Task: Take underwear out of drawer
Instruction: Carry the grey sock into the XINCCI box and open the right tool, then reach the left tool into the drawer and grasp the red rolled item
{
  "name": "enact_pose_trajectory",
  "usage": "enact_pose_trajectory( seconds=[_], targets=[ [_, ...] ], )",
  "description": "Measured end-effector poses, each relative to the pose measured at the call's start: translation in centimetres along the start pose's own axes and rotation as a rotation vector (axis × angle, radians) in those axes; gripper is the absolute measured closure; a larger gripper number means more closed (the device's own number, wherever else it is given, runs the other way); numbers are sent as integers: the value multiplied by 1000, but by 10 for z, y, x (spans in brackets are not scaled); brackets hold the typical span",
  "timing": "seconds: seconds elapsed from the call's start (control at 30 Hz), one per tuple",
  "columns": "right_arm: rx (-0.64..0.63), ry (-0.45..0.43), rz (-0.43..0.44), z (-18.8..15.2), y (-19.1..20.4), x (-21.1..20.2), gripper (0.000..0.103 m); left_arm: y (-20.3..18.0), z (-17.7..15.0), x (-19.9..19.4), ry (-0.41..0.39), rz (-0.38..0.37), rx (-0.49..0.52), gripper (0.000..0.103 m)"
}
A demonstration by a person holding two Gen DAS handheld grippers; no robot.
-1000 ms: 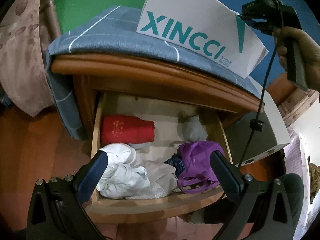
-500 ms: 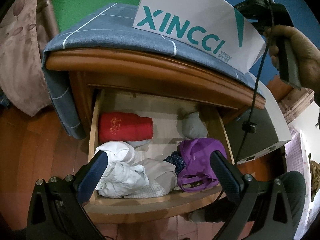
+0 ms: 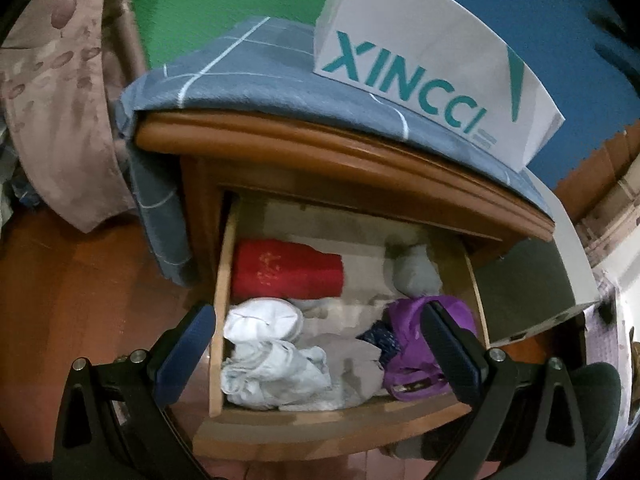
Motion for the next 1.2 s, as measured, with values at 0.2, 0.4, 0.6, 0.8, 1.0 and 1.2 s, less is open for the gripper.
enact_pose_trajectory(
  seconds=[0.2, 0.4, 0.6, 0.8, 1.0, 1.2],
  targets=[
    [-157, 163, 36, -112, 28, -37, 50, 6, -3, 5, 11, 12, -7, 2],
    [-135, 261, 66, -212, 37, -29, 50, 4, -23, 20, 83, -34, 26, 3],
    [-35, 263, 139, -240, 31, -12, 50, -27, -42, 21, 37, 68, 278, 2],
    [-6, 274, 163, -243, 29, -6, 50, -88, -45, 36, -67, 241, 854, 4],
    [76, 281, 204, -244, 15, -15, 50, -111, -52, 68, -41, 204, 1267, 9],
    [158, 310, 244, -248, 7, -10, 50, -100, -67, 110, 45, 199, 1393, 17]
  ],
)
Point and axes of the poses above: each gripper's, at about its wrist camera, not at the fingertips, and x roughly the way its jaws point, y to its left, z to its top, the point moved 1 cm from there along x, roughly the way its jaws point, and after that the axes turned 8 degrees about -y, right-handed, at the moved point
